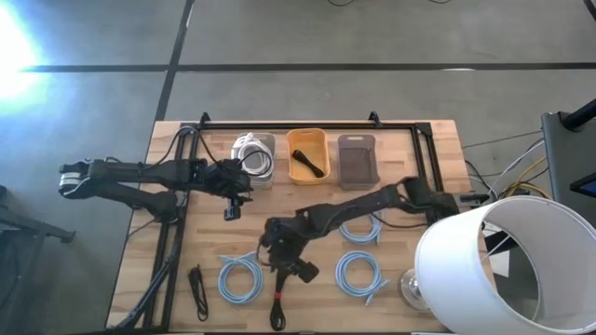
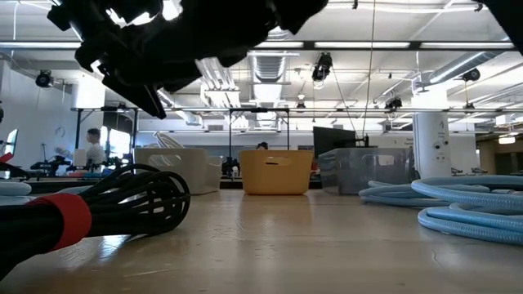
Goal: Sort HDMI cables
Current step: Put the right black HDMI cable into the yellow bin
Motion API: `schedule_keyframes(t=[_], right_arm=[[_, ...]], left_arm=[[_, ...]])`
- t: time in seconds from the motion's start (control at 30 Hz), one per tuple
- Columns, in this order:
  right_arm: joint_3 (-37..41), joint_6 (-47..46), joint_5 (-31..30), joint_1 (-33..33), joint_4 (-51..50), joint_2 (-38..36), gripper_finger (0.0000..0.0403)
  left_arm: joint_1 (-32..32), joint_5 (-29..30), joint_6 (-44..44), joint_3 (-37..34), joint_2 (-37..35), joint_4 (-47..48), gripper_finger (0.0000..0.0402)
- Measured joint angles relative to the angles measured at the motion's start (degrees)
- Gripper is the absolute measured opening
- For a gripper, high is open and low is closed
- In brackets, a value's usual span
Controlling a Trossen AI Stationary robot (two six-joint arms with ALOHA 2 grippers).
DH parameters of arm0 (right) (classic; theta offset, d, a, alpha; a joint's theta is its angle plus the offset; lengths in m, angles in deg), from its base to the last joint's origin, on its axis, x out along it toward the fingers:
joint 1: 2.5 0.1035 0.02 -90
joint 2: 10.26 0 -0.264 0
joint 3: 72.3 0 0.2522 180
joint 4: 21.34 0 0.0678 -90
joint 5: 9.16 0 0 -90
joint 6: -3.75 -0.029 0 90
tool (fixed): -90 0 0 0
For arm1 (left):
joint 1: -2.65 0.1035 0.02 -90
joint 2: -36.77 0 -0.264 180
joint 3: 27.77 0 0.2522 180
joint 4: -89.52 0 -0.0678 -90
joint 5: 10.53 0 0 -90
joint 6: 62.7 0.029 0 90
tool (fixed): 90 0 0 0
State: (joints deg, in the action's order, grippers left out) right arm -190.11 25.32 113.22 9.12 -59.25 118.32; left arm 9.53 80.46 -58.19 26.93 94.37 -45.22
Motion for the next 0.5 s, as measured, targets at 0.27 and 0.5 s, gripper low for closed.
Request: schedule_keyframes(t=[0.27, 0.5], right_arm=[[-10.06, 7.35, 4.25, -0.5, -7.09, 7.18, 0.0185], [-12.94, 8.83, 4.29, -0.97, -9.11, 10.3, 0.0185]], left_arm=[[0.0, 0.04, 0.95, 0.0, 0.02, -0.02, 0.0154], [0.0, 0.0, 1.32, 0.0, 0.02, -0.29, 0.0154]])
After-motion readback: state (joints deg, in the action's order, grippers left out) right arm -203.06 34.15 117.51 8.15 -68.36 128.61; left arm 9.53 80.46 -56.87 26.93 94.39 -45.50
